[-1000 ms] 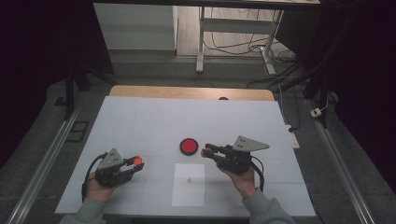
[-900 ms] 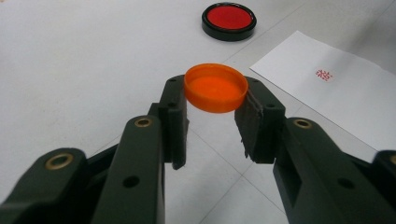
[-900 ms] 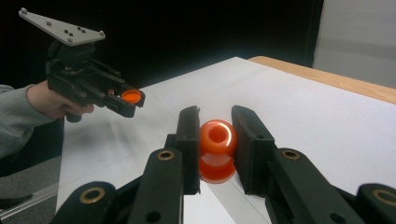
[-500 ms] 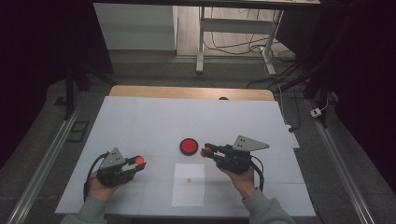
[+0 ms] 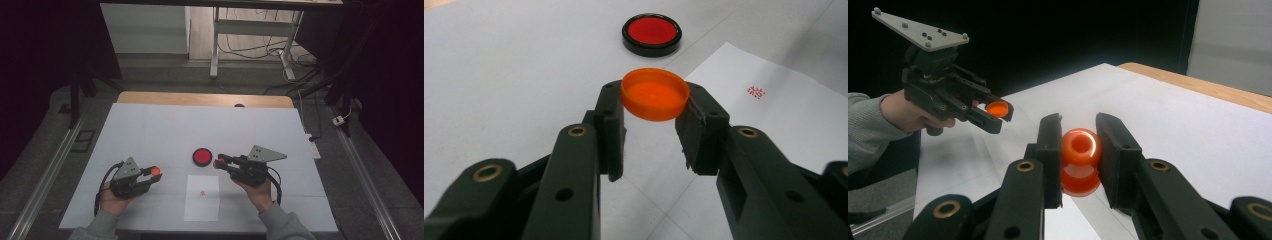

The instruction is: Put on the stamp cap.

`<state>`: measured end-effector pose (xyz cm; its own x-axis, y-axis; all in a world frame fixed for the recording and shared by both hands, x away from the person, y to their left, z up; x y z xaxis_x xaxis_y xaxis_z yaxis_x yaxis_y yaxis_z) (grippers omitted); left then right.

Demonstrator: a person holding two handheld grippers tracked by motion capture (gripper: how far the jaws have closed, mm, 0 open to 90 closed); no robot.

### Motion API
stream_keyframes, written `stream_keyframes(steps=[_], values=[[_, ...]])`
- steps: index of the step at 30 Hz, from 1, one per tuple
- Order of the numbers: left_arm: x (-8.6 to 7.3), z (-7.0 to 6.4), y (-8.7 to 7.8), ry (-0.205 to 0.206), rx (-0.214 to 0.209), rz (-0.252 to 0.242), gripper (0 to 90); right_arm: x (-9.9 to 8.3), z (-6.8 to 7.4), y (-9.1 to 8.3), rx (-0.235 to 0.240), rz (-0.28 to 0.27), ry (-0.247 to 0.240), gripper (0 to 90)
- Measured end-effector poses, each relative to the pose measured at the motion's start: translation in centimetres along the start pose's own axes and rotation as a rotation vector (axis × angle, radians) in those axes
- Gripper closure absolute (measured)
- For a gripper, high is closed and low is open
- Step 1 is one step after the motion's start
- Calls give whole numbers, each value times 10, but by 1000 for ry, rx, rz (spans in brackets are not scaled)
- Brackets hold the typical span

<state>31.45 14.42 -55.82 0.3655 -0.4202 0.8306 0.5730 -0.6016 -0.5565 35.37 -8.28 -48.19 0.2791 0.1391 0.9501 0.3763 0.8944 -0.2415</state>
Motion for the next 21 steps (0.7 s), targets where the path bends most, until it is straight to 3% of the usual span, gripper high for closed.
stream_keyframes(steps=[21], values=[[11,-14,22,40,-32,17,644,0,1,1,6,-3,6,723]])
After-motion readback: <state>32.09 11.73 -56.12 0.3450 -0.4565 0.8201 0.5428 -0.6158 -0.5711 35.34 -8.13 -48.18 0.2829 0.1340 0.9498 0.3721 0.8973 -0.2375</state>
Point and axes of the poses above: each handheld gripper's, and its own axes: y roughly forward along the jaws, x roughly out of its top, z roughly to its left, the point moved 10 cm from there along y, roughly forward along the jaws, and after that the axes turned 4 degrees about y, right-handed, at the moved point
